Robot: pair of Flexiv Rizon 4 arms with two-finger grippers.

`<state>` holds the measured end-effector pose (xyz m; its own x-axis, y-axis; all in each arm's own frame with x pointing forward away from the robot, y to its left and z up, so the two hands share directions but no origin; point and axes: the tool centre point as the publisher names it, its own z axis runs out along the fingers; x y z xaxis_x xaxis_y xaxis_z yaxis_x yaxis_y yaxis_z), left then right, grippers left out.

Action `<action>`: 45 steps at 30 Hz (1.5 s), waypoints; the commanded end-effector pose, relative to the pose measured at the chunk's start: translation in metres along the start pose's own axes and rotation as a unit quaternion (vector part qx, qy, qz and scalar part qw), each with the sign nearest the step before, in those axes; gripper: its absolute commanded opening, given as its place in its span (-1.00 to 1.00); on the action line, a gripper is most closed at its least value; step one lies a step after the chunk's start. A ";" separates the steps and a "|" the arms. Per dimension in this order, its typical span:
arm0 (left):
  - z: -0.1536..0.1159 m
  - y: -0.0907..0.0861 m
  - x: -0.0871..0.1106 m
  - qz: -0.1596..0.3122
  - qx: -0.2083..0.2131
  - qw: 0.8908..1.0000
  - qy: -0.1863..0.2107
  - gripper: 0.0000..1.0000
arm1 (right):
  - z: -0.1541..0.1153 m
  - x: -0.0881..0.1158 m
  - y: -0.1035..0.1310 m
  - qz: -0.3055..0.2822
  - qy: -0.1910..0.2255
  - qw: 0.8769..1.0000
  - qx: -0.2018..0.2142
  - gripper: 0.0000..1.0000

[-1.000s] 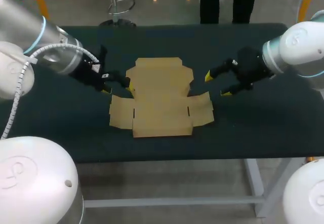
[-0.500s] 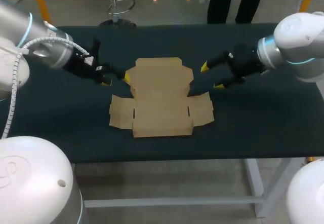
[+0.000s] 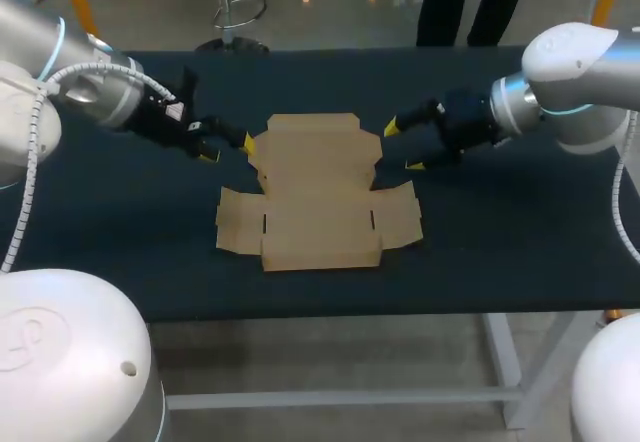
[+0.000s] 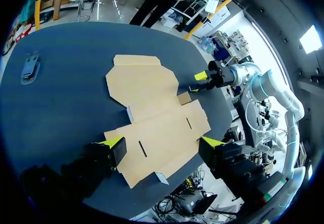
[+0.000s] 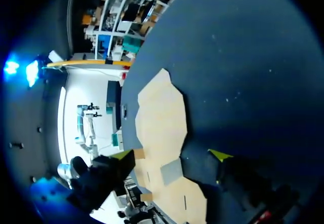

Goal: Assemble the packaging by folding the flat box into shape, placing the metal phone stand inside, and closing the box properly

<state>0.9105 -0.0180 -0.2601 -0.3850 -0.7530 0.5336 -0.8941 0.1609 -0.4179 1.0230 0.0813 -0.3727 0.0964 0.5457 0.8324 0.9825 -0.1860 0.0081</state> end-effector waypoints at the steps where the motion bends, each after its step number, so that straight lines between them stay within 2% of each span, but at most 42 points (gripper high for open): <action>1: 0.001 -0.003 -0.003 0.000 -0.003 1.000 0.001 1.00 | 0.008 -0.002 0.011 -0.007 0.024 0.999 0.036 0.76; 6: 0.002 -0.004 -0.004 0.000 -0.004 1.000 0.000 1.00 | 0.014 -0.003 0.017 -0.017 0.015 0.999 0.039 0.58; 8: 0.002 -0.004 -0.005 -0.002 -0.004 1.000 -0.001 1.00 | 0.017 -0.003 0.019 -0.019 0.015 0.999 0.041 0.62; 23: 0.003 -0.002 -0.008 -0.011 -0.006 1.000 -0.005 1.00 | 0.035 -0.010 0.033 -0.024 0.003 0.998 0.050 0.44; 45: -0.005 0.005 -0.015 -0.027 0.002 1.000 -0.007 1.00 | 0.067 -0.001 0.046 -0.047 0.040 0.996 0.060 0.23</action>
<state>0.9131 -0.0047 -0.2676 -0.3342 -0.7682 0.5461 -0.9126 0.1187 -0.3913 1.0722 0.1250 -0.4031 0.0005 0.5059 0.8626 0.9980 -0.0548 0.0316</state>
